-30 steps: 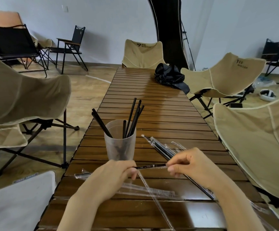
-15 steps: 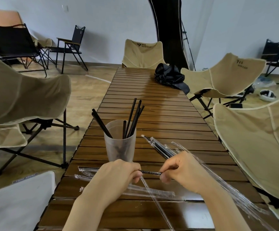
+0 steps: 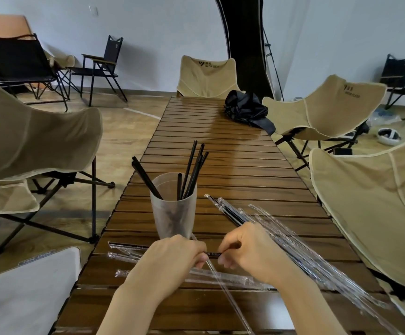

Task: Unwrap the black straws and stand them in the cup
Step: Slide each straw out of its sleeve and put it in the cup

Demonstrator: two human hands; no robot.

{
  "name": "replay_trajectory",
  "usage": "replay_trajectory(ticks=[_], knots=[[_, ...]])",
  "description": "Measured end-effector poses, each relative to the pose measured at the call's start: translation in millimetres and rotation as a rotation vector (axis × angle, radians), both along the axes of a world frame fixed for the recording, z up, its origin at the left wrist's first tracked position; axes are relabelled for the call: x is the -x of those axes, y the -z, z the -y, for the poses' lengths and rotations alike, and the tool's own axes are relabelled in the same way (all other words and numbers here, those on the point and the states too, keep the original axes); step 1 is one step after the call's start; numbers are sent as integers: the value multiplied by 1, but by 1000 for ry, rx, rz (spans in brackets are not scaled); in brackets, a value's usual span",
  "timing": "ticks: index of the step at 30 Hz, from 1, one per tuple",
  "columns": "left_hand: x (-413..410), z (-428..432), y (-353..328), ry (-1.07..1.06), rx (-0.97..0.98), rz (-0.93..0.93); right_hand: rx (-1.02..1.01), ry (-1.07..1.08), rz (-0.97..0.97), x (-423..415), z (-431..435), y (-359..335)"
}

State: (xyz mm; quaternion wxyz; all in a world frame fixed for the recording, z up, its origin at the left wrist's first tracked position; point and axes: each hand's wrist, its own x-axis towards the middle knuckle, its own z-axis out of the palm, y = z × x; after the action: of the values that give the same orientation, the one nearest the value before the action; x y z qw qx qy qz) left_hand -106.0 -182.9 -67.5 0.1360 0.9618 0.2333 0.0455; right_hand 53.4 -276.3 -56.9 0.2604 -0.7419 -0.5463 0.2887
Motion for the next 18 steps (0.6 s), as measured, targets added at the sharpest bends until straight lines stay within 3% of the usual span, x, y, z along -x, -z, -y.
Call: replay_trajectory(ticks=[4,10,18], knots=[[1,-3,-1,-27,86,81,-49,15,-37,-6,4,-7],[12,-13,0,-92,147,130,-10,48,79,-25,15,-10],[14,-13,-1,-77,137,139,-44,44,102,-19,11,-9]])
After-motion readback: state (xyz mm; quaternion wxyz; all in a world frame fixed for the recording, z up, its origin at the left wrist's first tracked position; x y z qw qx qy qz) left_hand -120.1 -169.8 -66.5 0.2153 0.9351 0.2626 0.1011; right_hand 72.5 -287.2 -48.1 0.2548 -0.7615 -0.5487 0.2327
